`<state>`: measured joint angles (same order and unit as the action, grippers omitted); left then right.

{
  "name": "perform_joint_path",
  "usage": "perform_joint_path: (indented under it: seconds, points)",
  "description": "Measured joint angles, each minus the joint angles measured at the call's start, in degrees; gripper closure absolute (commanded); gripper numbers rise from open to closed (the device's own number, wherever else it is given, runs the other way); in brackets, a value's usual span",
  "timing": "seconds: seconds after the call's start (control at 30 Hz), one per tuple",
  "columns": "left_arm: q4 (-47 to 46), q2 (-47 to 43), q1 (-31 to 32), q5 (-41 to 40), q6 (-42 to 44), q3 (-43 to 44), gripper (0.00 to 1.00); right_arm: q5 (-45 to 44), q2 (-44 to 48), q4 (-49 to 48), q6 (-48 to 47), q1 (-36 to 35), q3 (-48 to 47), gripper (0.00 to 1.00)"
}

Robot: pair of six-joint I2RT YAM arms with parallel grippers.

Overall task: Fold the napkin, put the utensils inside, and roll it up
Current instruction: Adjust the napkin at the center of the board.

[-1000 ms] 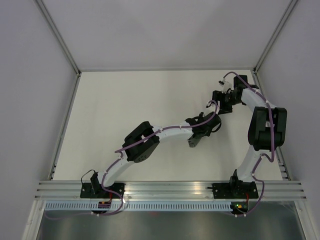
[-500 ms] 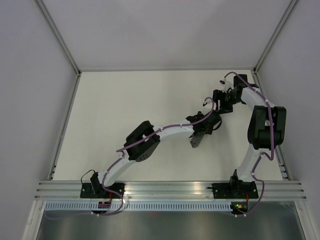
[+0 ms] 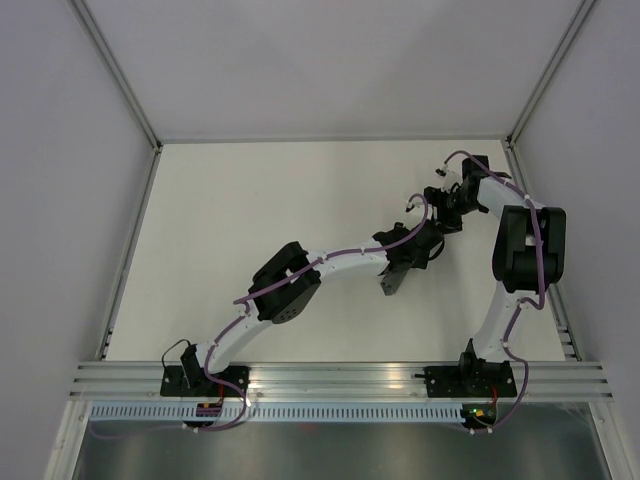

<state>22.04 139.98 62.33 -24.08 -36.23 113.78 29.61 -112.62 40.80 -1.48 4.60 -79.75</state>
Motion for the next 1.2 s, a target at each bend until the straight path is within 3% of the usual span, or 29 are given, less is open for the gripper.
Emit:
perform_joint_path:
  seconds: [0.43, 1.2]
  points:
    - [-3.2, -1.4, 0.1, -1.4, 0.0, -3.2, 0.34, 0.1, -2.0, -1.2, 0.2, 0.0, 0.5, 0.36]
    - [-9.1, -6.6, 0.3, -2.4, 4.7, -12.9, 0.30, 0.3, -5.6, -1.2, -0.2, -0.3, -4.1, 0.37]
